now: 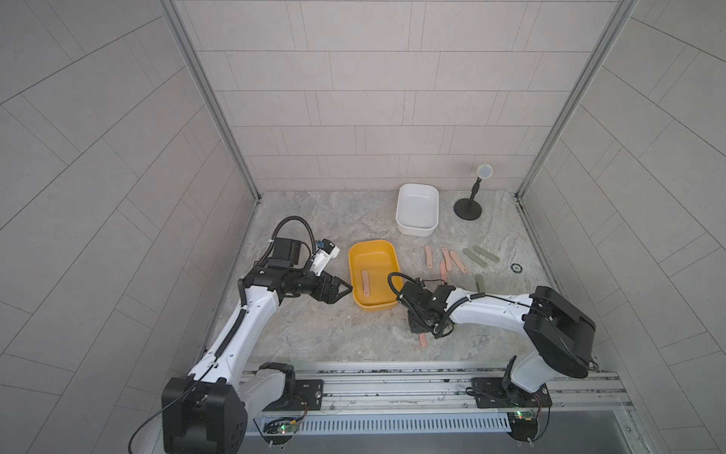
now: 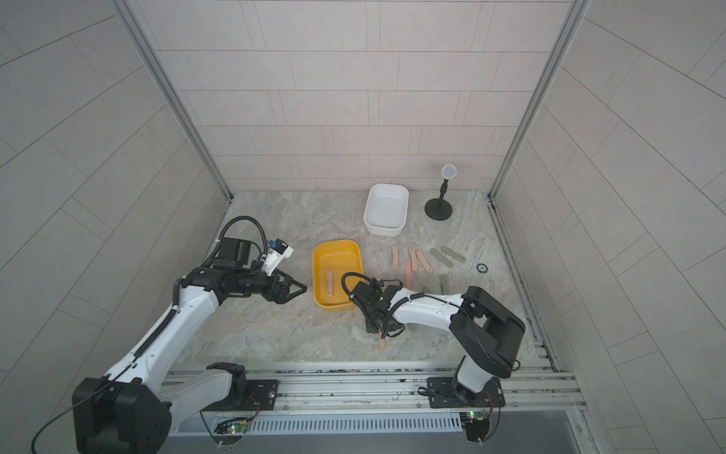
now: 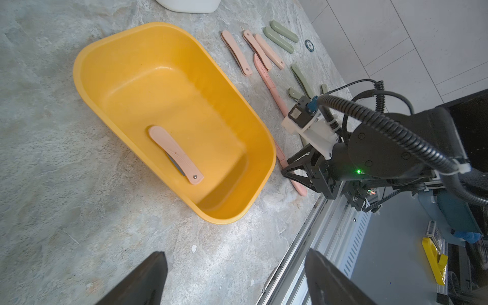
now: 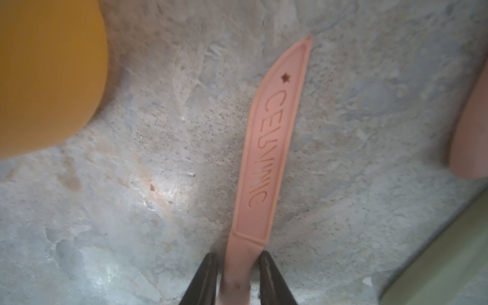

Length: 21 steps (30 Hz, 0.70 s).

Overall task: Place the fruit knives into the storage box by color
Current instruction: Move the fruit knife to the center of the board.

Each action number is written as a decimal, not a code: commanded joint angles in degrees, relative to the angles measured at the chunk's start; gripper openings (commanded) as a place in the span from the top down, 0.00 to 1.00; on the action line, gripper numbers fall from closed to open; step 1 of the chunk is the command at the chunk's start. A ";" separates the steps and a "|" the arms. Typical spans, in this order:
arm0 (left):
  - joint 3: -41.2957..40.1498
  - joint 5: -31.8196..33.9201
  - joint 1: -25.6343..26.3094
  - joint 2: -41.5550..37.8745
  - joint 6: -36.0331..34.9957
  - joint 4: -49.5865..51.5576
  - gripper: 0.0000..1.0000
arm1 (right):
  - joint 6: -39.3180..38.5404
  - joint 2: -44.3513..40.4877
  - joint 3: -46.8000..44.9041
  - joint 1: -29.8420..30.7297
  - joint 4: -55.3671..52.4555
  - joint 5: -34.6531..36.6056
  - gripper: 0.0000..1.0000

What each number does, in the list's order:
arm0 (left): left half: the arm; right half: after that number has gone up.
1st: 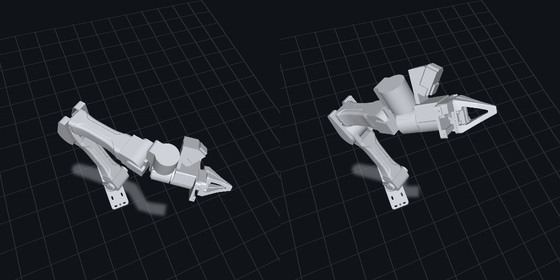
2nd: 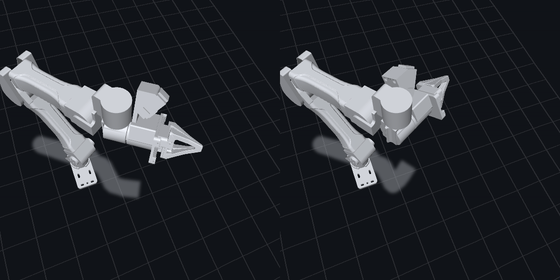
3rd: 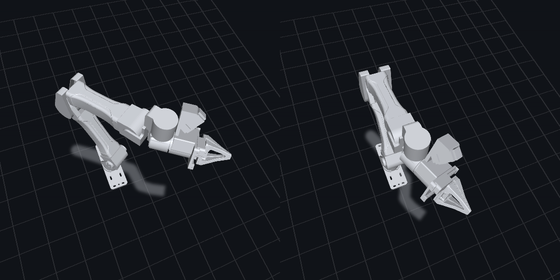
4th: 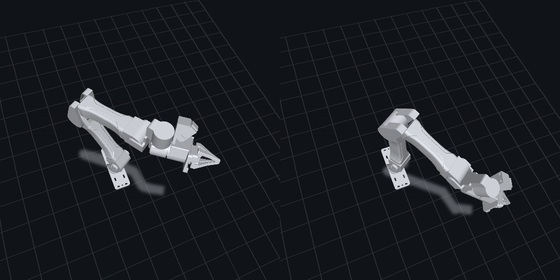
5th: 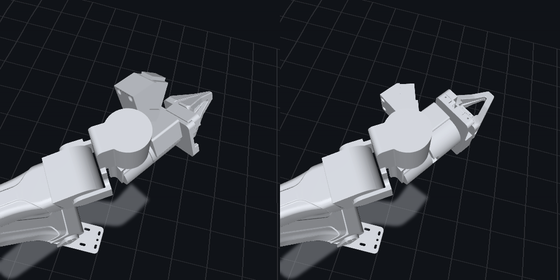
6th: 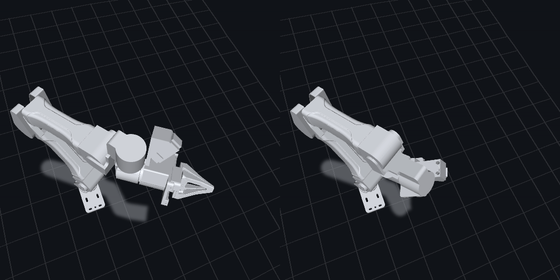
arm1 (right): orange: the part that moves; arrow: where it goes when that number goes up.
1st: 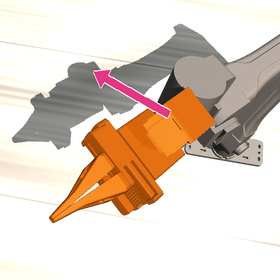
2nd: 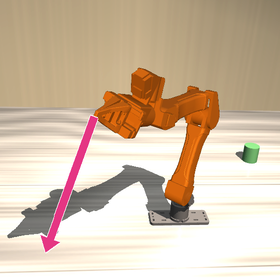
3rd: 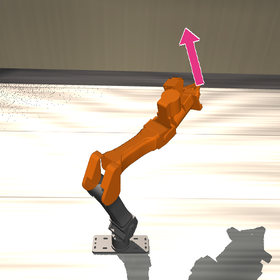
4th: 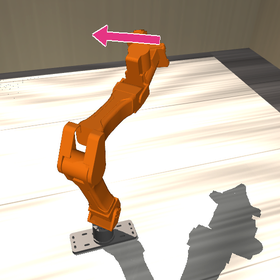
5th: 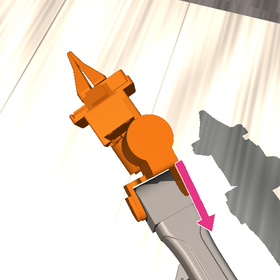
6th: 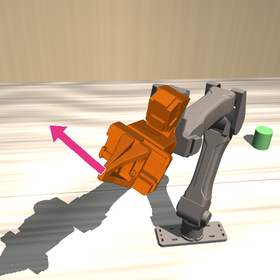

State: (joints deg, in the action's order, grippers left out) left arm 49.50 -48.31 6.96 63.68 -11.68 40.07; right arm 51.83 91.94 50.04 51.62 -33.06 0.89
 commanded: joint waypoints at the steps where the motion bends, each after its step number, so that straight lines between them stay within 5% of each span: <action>1: 2.08 -0.05 0.25 0.70 -2.12 1.81 0.12 | -0.62 0.57 0.02 -1.73 -1.99 0.59 0.76; 21: 2.02 0.44 0.29 1.03 -1.97 1.67 0.12 | -14.55 8.73 12.34 -14.53 -6.12 -0.91 0.80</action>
State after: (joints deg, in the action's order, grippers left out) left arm 50.15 -47.75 6.96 64.36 -12.10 40.73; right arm 40.34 98.76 59.92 37.85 -36.93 -0.10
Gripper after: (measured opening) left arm 0.881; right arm 0.199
